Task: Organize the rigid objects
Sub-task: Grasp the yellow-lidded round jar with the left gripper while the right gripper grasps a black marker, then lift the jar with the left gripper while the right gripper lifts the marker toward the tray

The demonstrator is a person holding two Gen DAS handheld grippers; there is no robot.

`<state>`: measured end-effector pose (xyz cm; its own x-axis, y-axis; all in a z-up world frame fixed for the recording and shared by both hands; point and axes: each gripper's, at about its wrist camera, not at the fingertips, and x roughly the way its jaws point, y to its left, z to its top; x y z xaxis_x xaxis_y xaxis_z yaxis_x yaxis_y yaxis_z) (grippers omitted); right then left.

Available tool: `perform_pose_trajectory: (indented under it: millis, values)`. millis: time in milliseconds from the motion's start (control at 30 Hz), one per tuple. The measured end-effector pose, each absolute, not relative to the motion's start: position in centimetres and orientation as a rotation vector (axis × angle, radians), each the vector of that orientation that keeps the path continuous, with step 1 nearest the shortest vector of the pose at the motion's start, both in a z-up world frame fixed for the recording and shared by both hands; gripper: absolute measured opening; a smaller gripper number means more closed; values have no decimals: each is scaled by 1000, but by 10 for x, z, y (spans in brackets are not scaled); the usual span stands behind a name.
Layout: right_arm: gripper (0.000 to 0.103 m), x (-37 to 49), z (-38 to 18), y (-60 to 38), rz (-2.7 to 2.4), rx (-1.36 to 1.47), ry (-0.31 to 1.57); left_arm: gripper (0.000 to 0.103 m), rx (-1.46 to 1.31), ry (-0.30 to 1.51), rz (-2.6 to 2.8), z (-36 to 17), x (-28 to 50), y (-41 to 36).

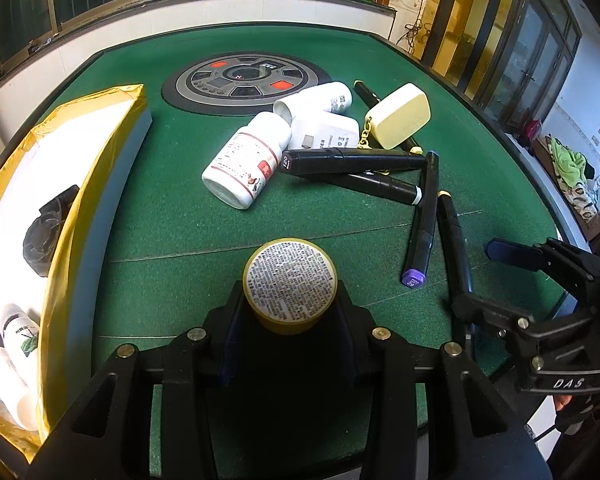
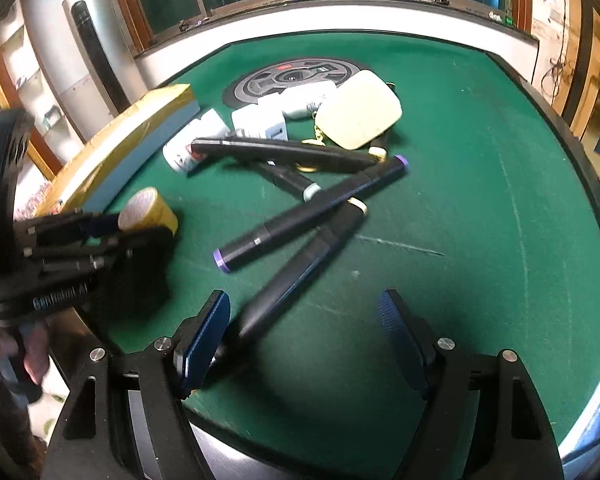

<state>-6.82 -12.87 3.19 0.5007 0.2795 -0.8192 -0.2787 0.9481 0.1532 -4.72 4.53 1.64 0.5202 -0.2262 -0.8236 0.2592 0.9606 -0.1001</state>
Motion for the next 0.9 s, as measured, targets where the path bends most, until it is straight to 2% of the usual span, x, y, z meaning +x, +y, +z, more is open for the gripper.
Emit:
perform_pose_trajectory:
  millis: [100,133,200,300,733,800,867,900]
  values:
    - [65,-68,32,-129,278,-60,988,38,42,982,-290,17,-48,45]
    - [58,-67,32,-130,243,-89,987,38,42,982,-290,17,-49,45]
    - [55,-65,33,-138,184,-108,988,38,41,984,-292,17,-49,46]
    - [39,-62,36,-155,128,-105,988,38,44,983,-289,16,-48,45]
    - [38,-44,34,-165,121,-56,985,38,48,966,-271,17,-47,42]
    - [31,-43,34,-164,131,-61,978,38,41,960,-266,16,-47,43]
    - [13,-44,34,-162,151,-65,974,38,40,955,-262,16,-46,43]
    - [13,-45,35,-161,153,-69,973,38,38,954,-263,16,-46,43]
